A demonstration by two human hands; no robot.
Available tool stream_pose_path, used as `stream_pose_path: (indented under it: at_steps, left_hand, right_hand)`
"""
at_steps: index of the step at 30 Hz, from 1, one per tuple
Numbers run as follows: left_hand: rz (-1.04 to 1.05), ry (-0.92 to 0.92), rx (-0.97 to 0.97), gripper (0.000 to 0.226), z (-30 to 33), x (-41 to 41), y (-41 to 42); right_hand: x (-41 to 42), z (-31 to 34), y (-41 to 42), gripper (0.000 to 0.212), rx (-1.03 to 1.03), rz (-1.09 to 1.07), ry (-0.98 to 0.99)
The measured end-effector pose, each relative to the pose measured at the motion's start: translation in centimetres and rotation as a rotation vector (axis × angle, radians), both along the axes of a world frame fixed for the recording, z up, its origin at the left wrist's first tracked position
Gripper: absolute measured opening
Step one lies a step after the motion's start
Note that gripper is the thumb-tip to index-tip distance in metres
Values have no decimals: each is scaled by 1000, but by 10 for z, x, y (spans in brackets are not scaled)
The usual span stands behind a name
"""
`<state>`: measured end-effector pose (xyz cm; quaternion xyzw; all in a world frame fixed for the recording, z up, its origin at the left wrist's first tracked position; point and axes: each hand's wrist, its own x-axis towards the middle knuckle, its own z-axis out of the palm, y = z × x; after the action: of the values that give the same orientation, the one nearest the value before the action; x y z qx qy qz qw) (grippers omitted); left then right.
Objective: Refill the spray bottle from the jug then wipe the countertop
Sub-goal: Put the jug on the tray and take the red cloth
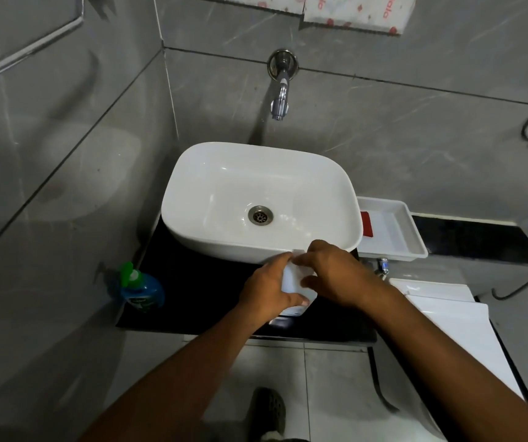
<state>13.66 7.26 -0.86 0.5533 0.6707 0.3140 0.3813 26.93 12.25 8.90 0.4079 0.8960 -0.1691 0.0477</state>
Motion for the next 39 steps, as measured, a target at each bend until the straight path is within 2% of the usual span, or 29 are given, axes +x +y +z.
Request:
stream_pose_path:
  at_steps: [3, 8, 11, 13, 15, 17, 19, 23, 27, 29, 33, 39]
  left_hand:
    - [-4, 28, 10, 96, 3, -2, -1]
    - [-31, 43, 25, 86, 7, -6, -2]
    - [-22, 48, 63, 80, 7, -4, -4]
    - [-30, 36, 79, 84, 5, -4, -5]
    - [-69, -82, 55, 96, 0, -6, -9]
    - [-62, -296, 21, 107, -7, -10, -15]
    - [2, -338, -29, 108, -16, -17, -26]
    - [72, -98, -108, 81, -39, -25, -48]
    - [-132, 156, -118, 62, -49, -8, -63]
    - [-251, 275, -34, 61, -49, 10, -58]
    - [-488, 521, 152, 68, -43, 68, -11]
    - [-625, 715, 304, 87, -46, 165, 105]
  right_hand:
    - [-1, -14, 1, 38, 82, -21, -1]
    - [-2, -36, -13, 32, 260, -43, -24]
    - [-5, -44, -22, 34, 293, -199, 37]
    - [-5, -51, -29, 39, 325, -319, 77]
    - [-5, -59, -38, 50, 273, -415, 87]
    - [-5, -64, -45, 66, 156, -522, 155]
    - [-5, -69, -47, 78, 87, -615, 230]
    - [0, -73, -44, 71, 57, -705, 309]
    - [48, -67, -37, 64, 61, -870, 543]
    - [84, -60, -27, 57, 71, -958, 617]
    - [156, -47, 8, 61, 87, -1067, 676]
    - [236, -46, 79, 68, 143, -1020, 656]
